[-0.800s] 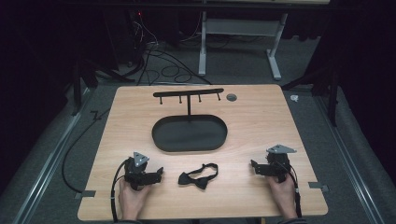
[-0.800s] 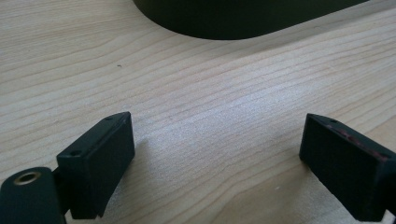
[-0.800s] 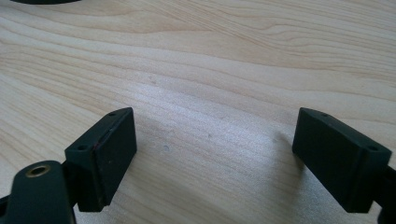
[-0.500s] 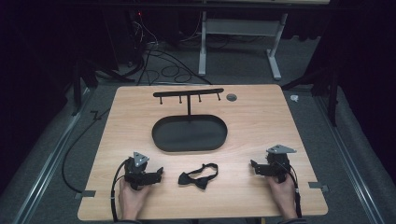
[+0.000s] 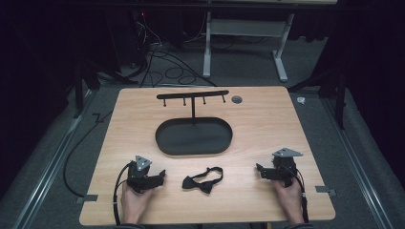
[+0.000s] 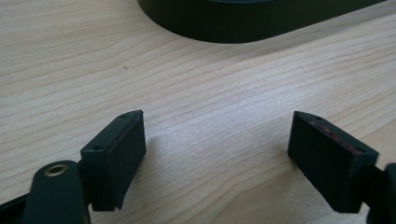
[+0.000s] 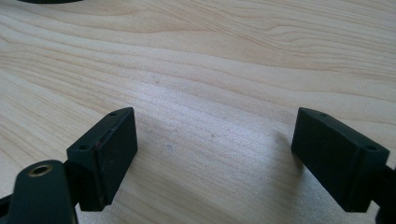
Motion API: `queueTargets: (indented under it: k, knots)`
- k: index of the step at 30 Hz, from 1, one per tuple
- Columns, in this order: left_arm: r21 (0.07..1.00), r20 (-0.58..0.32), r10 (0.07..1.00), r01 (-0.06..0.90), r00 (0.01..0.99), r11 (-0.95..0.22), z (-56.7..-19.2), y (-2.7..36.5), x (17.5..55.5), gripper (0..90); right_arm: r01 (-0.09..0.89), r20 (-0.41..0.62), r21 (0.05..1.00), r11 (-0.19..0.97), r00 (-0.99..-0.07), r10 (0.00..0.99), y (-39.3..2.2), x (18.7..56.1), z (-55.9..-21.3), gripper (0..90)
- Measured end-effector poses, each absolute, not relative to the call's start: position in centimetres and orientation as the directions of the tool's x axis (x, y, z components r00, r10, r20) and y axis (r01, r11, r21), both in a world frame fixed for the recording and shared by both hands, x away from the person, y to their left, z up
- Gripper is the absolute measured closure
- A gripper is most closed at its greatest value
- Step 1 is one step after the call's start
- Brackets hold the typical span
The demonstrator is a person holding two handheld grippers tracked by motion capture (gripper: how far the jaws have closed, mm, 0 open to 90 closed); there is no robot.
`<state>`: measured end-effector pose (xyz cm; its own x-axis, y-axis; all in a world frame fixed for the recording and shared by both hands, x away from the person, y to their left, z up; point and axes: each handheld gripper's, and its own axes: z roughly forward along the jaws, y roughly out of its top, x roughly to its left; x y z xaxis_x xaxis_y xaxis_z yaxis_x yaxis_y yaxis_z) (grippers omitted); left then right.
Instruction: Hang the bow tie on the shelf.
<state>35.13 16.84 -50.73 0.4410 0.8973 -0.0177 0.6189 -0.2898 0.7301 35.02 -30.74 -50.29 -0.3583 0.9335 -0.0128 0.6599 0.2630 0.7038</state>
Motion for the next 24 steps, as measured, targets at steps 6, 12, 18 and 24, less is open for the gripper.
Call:
queueTargets:
  k: [6,12,18,24]
  knots:
    - [0.732,-0.036,0.887,0.616,0.461,-0.290,-50.6,16.5,35.1,22.1,0.660,-0.013,0.704,0.263,-0.358,0.934,-30.7,35.0,-50.3,15.3]
    - [0.741,-0.050,0.878,0.607,0.477,-0.287,-50.3,16.3,34.8,23.3,0.659,-0.014,0.705,0.264,-0.359,0.933,-30.7,35.0,-50.3,15.5]
    - [0.742,-0.063,0.863,0.601,0.502,-0.296,-49.4,15.9,34.4,25.3,0.658,-0.014,0.706,0.263,-0.358,0.934,-30.7,35.0,-50.3,15.6]
    - [0.752,-0.079,0.844,0.587,0.531,-0.299,-48.6,15.3,34.0,25.4,0.658,-0.013,0.705,0.263,-0.358,0.933,-30.7,35.0,-50.3,15.5]
